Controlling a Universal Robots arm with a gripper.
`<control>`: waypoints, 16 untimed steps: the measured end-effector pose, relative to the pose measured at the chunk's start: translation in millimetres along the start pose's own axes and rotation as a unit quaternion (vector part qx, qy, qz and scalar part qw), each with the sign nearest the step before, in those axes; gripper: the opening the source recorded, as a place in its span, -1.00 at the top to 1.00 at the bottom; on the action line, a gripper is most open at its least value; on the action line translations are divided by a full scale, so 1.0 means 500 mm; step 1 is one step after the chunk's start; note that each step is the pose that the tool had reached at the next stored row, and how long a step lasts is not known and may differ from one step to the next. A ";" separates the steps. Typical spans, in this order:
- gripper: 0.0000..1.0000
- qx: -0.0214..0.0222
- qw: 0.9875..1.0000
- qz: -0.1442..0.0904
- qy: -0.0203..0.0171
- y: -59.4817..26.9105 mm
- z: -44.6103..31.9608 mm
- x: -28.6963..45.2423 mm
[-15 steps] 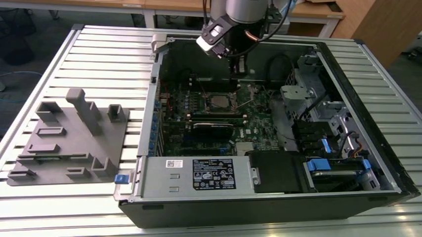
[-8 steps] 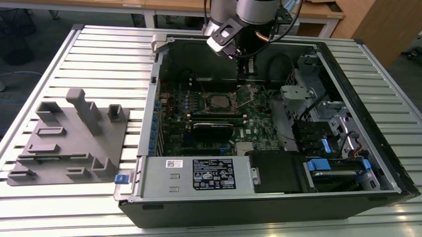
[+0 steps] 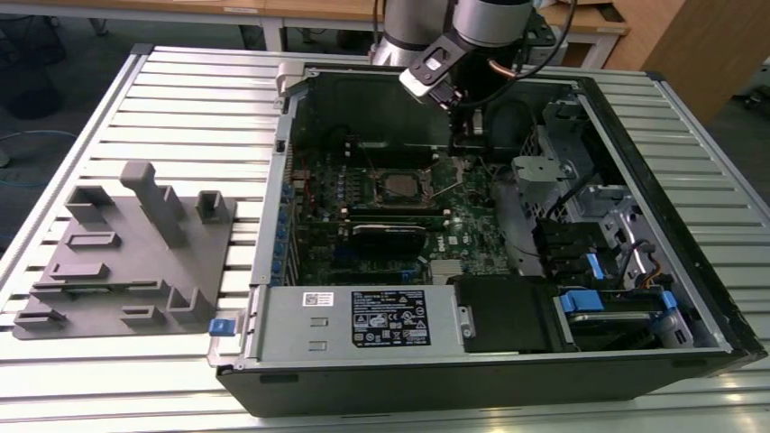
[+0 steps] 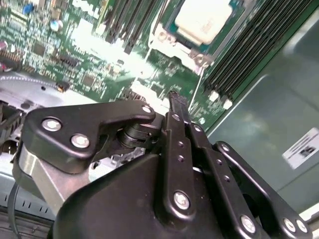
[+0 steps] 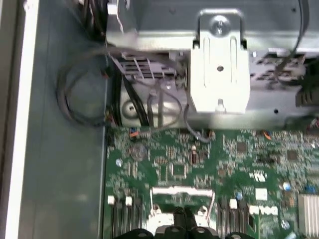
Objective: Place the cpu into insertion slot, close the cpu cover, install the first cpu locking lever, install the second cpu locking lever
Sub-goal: 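Close the cpu cover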
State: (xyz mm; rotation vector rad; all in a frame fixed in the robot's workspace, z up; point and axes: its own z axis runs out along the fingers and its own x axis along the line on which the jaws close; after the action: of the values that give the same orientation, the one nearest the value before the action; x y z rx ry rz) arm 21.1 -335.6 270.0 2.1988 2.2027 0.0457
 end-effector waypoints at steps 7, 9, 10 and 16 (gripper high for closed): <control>0.80 0.000 1.000 0.000 0.000 0.038 0.003 0.000; 0.80 0.000 1.000 0.000 0.000 0.047 0.004 0.000; 0.80 0.000 1.000 0.000 0.000 0.050 0.005 0.000; 0.80 0.000 1.000 0.000 0.000 0.055 0.005 0.000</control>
State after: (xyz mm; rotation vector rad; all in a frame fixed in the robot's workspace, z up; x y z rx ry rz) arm 48.7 -335.6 268.5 2.1988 2.2026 0.0456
